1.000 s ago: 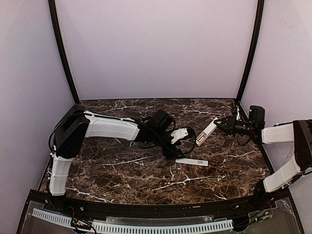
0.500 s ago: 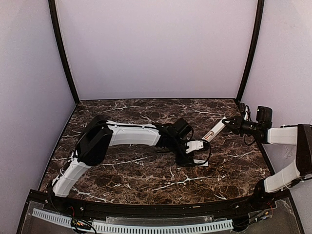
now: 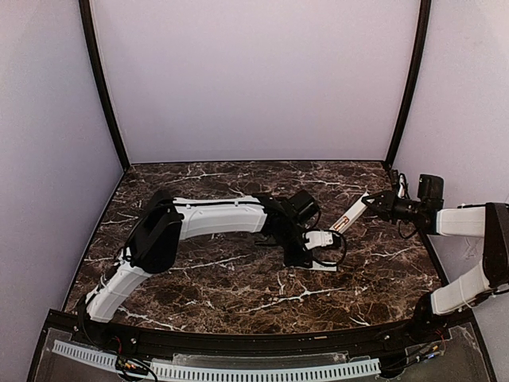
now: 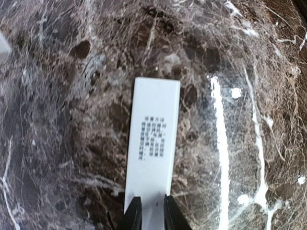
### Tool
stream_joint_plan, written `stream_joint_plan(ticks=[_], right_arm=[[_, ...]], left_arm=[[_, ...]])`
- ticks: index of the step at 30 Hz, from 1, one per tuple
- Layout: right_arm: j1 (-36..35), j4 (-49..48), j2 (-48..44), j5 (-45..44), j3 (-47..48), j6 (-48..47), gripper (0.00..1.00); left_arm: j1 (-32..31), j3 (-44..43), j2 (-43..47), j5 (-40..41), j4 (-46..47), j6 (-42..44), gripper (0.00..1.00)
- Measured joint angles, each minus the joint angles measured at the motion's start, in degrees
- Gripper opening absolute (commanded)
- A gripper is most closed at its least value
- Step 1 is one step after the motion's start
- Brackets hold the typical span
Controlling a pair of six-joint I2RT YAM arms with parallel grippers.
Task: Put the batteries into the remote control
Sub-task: Move the battery cover to the center of the board.
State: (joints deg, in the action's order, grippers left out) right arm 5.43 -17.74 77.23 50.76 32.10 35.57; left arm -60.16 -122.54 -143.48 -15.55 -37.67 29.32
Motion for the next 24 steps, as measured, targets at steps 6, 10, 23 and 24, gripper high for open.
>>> stream_joint_plan(ticks=[6,10,23,24], right_arm=[[-0.5,-0.2,0.0,1.0,-0.6,-0.2,0.00],[-1.6,-0.2,0.0,1.1,-0.6,-0.6,0.00],[-2.4,2.2,-1.0,-0.8,-0.6,-2.8,0.00],[-2.4,2.2,-1.1,-0.8,-0.6,-2.9,0.00]], left_arm=[[1.4,11.0,7.5,3.3,-2.1,-3.0,0.19],[2.3,21.2,13.7,6.2,-2.2,-4.5,0.32],[2.6,29.7,19.8,6.9,3.0,-7.3,0.65],[2.5,29.0,19.7,6.8,3.6,-7.2,0.65]])
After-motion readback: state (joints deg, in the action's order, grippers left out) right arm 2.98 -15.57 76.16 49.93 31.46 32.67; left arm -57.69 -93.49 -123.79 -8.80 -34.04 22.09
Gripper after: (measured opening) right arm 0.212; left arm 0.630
